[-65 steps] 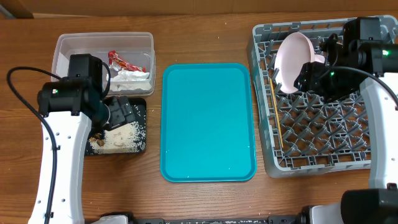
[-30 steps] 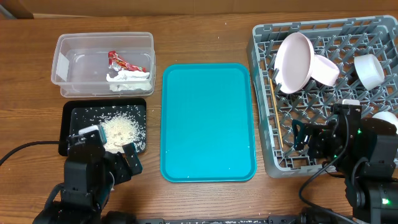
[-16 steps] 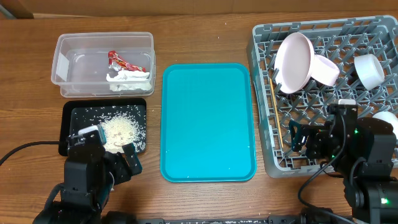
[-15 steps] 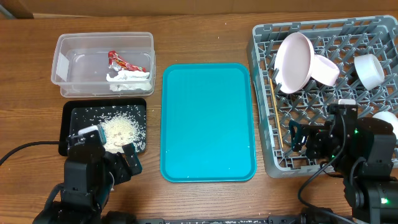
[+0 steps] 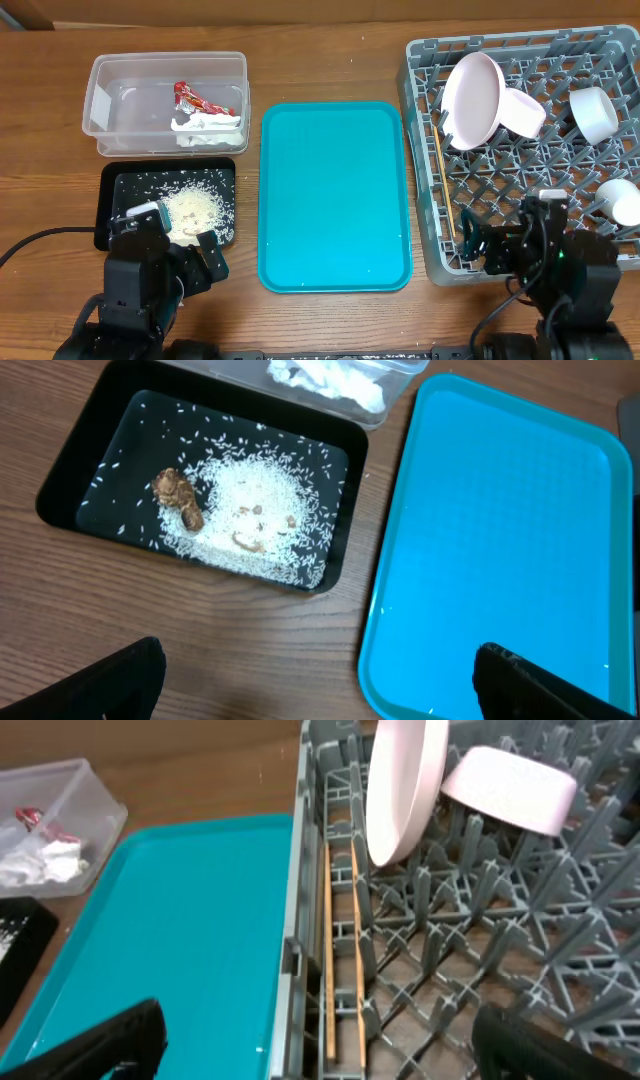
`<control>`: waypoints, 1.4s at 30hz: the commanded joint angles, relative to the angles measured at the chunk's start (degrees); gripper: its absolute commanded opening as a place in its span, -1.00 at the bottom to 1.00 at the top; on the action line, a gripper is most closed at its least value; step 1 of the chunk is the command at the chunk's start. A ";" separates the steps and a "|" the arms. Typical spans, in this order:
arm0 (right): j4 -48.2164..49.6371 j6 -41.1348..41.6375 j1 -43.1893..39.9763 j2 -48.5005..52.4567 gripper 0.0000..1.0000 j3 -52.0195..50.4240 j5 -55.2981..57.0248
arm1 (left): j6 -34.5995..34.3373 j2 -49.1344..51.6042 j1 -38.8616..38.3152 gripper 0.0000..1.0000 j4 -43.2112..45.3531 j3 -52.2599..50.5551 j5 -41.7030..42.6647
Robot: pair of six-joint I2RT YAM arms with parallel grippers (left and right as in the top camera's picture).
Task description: Sort waste into correct bins and load items into the dishwasher
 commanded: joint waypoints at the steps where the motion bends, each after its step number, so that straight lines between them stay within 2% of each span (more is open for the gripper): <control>1: 12.90 0.00 0.28 -7.74 1.00 -8.55 -0.04 | -0.39 -0.24 -0.22 1.00 0.04 -0.52 -0.74; 6: 29.73 0.00 0.66 -19.30 1.00 -21.07 -0.15 | -0.39 -0.24 -0.22 0.99 0.04 -0.52 -0.74; 11: 40.11 -0.02 0.66 -27.61 1.00 -29.03 0.07 | -0.39 -0.24 -0.22 1.00 0.04 -0.52 -0.74; 17: 49.40 -0.02 0.74 -27.89 1.00 -34.36 1.95 | -0.39 -0.24 -0.22 1.00 0.04 -0.52 -0.74; 22: 54.73 -0.02 2.47 -27.89 1.00 -38.45 8.72 | -0.39 -0.24 -0.22 1.00 0.04 -0.52 -0.74; 27: 51.76 -0.02 2.99 -27.89 0.99 -38.97 10.95 | -0.39 -0.24 -0.22 1.00 0.04 -0.52 -0.74; 31: 42.40 0.04 2.99 -27.89 1.00 -38.97 10.49 | -0.39 -0.24 -0.22 1.00 0.04 -0.52 -0.74; 42: 42.84 0.17 2.99 -27.91 1.00 -38.97 10.60 | -0.39 -0.24 -0.22 1.00 0.04 -0.52 -0.74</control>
